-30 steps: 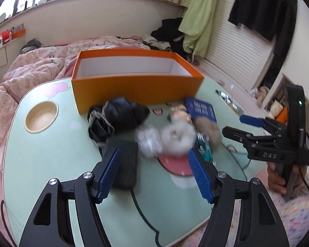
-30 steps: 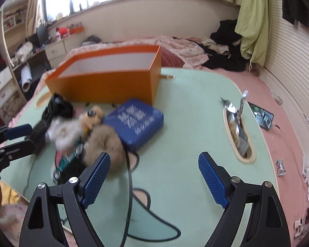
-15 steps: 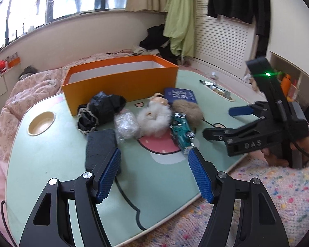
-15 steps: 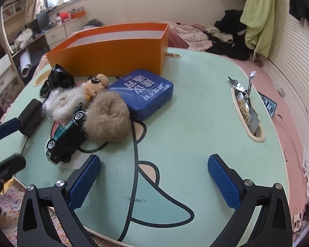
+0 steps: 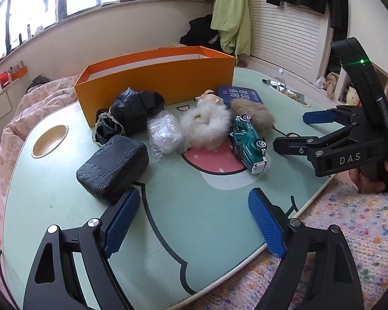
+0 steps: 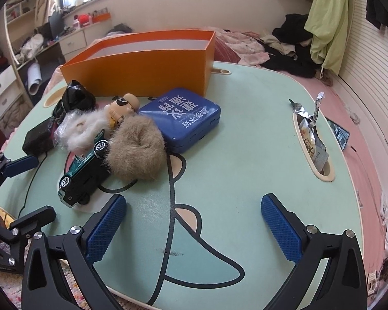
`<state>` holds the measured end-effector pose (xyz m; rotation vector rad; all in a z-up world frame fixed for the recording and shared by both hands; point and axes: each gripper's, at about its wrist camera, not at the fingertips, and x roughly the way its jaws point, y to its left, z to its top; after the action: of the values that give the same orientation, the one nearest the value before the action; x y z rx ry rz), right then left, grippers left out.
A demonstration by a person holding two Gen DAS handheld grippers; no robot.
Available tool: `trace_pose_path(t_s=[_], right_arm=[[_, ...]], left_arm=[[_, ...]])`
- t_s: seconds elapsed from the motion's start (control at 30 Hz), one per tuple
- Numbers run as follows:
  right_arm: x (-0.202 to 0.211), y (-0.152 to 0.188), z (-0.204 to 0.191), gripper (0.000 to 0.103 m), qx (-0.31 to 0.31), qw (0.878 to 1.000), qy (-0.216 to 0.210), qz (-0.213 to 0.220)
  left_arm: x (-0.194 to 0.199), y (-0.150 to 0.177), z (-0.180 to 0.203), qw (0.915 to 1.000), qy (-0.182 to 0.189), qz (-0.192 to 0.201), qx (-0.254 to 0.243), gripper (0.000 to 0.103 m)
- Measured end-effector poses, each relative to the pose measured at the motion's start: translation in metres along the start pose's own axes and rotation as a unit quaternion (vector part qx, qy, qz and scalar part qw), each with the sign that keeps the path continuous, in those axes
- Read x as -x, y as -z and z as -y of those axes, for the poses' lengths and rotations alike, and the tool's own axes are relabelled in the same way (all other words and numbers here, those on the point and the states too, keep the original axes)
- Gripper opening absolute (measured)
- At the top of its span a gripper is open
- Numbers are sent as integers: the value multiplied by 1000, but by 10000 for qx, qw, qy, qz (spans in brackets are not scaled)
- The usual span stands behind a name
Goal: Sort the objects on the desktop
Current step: 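Withdraw both grippers from the box back toward the table items, then grasp the green toy car with the right gripper while the left grasps the black block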
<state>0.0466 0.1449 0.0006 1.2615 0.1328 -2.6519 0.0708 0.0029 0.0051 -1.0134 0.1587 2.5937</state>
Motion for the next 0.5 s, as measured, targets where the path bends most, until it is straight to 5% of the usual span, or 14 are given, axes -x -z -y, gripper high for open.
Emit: trace_pose_path(t_s=[0.17, 0.3, 0.5], right_arm=[[3, 2, -1, 103, -38, 9999, -57, 88], [16, 4, -3, 85, -62, 9983, -361, 444], [50, 0, -41, 77, 835, 9843, -1059, 1140]], left_arm=[[23, 1, -6, 9979, 185, 613, 87, 86], [31, 1, -14, 9955, 183, 892, 254, 86], [25, -8, -32, 9947, -322, 852, 471, 84]])
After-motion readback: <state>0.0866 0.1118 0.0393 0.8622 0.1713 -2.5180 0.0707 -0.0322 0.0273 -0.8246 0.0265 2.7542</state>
